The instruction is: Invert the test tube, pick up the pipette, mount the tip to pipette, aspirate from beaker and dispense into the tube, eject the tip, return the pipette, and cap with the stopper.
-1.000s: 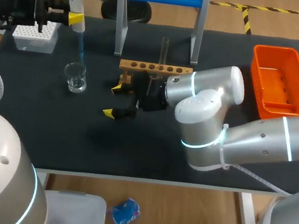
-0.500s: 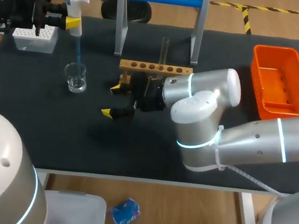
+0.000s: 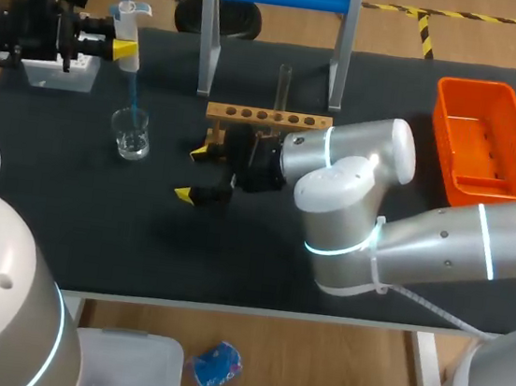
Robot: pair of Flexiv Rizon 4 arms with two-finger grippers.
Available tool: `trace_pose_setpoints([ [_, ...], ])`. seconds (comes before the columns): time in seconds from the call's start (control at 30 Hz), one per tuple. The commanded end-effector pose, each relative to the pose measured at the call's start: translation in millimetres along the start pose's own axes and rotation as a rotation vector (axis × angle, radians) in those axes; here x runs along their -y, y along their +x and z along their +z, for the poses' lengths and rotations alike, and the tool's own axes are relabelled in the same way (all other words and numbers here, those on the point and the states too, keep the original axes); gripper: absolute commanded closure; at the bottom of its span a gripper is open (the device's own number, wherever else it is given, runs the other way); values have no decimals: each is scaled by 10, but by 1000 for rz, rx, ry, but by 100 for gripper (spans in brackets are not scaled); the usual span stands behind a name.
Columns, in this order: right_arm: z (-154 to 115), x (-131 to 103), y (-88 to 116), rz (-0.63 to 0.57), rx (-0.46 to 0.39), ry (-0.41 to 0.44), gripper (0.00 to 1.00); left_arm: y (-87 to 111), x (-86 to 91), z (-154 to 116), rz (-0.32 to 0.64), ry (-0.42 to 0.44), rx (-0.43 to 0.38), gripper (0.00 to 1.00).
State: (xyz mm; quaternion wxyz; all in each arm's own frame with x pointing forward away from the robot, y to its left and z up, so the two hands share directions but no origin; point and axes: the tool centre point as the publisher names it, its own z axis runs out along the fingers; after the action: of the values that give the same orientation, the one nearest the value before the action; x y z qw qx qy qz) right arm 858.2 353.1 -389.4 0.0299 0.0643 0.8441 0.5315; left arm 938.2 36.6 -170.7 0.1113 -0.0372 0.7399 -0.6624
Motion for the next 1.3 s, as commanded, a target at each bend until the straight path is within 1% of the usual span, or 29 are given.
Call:
trace_pose_setpoints([
  [0.03,14,5,5,0,3,-1,0,-44,-71,-8,0,8,-2,100],
  [0.33,14,5,5,0,3,-1,0,-80,-144,-41,-7,14,7,100],
  [0.73,14,5,5,0,3,-1,0,-48,-259,-73,-19,16,38,100],
  [0.93,14,5,5,0,3,-1,0,-43,-340,-70,-25,19,43,100],
  [1.3,14,5,5,0,3,-1,0,-28,-418,-61,-29,14,46,100],
])
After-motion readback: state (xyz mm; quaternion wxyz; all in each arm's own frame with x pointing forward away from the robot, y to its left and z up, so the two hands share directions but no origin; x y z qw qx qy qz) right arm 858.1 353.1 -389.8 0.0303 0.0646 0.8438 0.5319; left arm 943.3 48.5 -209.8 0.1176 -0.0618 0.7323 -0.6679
